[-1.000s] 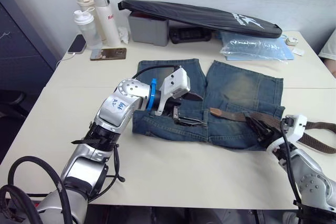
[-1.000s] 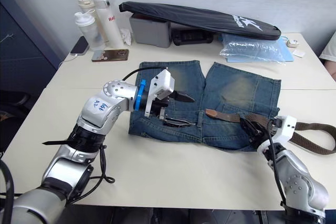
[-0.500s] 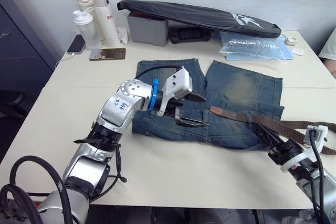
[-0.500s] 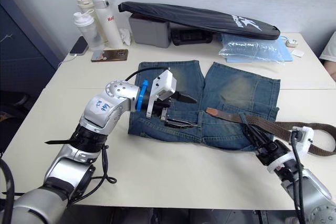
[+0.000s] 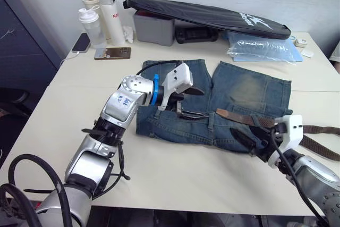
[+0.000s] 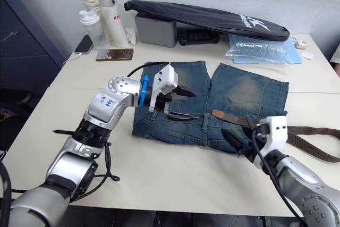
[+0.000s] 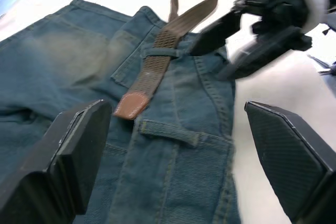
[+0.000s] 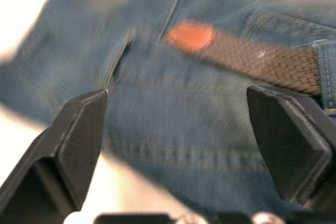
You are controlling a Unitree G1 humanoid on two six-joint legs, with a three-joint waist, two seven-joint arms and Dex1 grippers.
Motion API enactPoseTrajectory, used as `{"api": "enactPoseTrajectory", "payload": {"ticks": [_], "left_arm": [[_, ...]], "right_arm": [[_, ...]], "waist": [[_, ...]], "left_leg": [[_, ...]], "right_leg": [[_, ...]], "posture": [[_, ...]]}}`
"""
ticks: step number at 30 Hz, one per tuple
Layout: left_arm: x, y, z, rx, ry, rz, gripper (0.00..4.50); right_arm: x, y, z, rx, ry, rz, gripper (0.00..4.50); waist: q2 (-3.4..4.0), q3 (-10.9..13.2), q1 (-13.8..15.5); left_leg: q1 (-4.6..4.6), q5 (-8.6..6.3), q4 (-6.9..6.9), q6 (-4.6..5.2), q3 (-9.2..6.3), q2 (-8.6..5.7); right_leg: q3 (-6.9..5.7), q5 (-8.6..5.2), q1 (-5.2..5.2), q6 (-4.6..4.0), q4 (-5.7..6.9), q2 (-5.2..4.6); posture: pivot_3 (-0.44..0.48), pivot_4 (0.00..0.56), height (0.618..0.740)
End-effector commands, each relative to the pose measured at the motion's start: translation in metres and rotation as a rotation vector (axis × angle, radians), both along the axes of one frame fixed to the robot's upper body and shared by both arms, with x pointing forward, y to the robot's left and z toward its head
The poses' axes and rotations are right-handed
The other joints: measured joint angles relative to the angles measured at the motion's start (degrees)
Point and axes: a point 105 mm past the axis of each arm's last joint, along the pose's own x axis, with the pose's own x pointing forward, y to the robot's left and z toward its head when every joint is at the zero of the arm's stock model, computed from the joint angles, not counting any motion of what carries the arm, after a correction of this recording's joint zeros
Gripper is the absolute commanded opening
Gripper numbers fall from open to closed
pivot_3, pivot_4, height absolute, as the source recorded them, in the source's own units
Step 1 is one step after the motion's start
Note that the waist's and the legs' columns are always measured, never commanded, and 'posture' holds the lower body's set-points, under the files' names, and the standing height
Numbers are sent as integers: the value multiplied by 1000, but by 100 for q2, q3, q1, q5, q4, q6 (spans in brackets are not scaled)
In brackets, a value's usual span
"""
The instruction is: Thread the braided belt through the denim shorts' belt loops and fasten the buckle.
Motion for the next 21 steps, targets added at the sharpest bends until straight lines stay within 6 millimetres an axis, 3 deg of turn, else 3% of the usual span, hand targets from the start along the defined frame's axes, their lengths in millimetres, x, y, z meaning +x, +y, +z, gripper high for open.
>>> {"api": "enactPoseTrajectory", "payload": {"ticks": [1,4,6,7,10,15,21], "left_arm": [[9,-13,11,1,-75,-16,4500],[14,-21,12,8,-89,-31,4500],[14,-25,13,5,-92,-49,4500],[14,-26,14,3,-91,-56,4500],[11,-27,14,3,-92,-69,4500],[8,-21,16,1,-89,-70,4500],[5,-13,17,-4,-85,-52,4500]], "right_arm": [[-5,2,19,-69,-81,24,4459],[-4,-5,20,-183,-101,4,4459],[3,-9,22,-168,-135,-50,4459],[8,-9,25,-100,-154,-80,4459],[30,-4,35,341,-191,-222,4459],[45,2,31,852,-142,-327,4459],[47,-5,7,1144,-47,-455,4459]], "waist": [[-16,0,-9],[-15,-1,-19],[-20,2,-29],[-20,2,-39],[-32,11,-73],[-1,7,-36],[14,-2,-38]], "left_leg": [[0,0,0,0,0,1],[1,0,2,0,2,-1],[2,0,1,0,4,-1],[4,0,1,-1,4,3],[12,7,-7,-16,4,16],[9,12,-10,-25,3,24],[-4,9,-1,-4,2,3]], "right_leg": [[0,0,0,0,0,1],[2,0,1,1,1,1],[4,0,0,1,3,1],[4,0,0,1,6,3],[5,0,-2,0,19,16],[5,0,-15,-2,54,24],[6,0,-18,-2,58,-6]], "posture": [[0,150,740],[0,150,740],[0,150,740],[0,150,740],[0,150,740],[0,150,740],[0,150,740]]}}
